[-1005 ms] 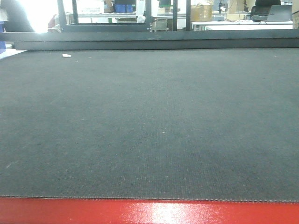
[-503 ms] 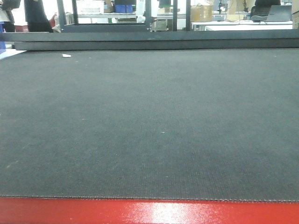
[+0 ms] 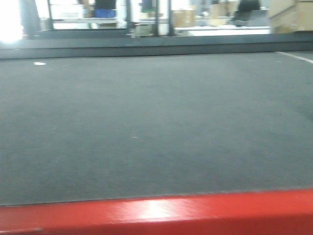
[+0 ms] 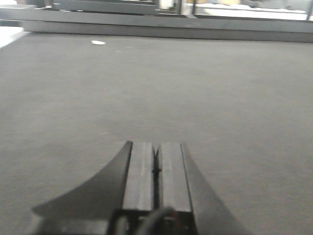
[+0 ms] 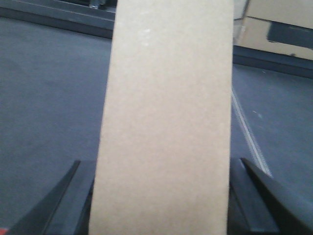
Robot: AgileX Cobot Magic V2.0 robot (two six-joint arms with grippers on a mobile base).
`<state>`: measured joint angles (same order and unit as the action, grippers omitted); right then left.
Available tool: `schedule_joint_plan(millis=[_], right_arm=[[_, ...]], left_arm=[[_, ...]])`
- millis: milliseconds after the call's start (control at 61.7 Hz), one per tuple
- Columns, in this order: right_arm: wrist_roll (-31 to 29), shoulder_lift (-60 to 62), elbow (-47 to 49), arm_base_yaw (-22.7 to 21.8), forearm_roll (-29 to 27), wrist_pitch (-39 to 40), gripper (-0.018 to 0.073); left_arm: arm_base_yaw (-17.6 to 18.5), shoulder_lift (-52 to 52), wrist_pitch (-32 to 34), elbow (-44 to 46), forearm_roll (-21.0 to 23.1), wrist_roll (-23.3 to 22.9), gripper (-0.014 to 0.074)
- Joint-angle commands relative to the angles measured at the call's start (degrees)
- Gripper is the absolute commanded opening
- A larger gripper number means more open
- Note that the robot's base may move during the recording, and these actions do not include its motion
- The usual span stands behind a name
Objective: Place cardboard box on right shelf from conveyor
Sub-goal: 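Turn the base away from the conveyor holding the box in the right gripper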
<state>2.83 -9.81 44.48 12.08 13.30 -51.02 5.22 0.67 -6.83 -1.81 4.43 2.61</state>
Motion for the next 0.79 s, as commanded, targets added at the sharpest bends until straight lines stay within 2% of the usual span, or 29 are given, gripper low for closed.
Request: schedule_joint_plan(millis=[0,778], right_arm=[[-0.48,-0.93,1.43,-0.28,1.12,5.85,0.0162],[-0.48,-0.93,1.43,-0.28,1.12,5.85,0.0162]], left_arm=[[0.06,0.73,5.06,-0.44,0.34,0.02,-0.0116],[0.06,0.82,5.06,-0.44,0.34,0.02,-0.0116]])
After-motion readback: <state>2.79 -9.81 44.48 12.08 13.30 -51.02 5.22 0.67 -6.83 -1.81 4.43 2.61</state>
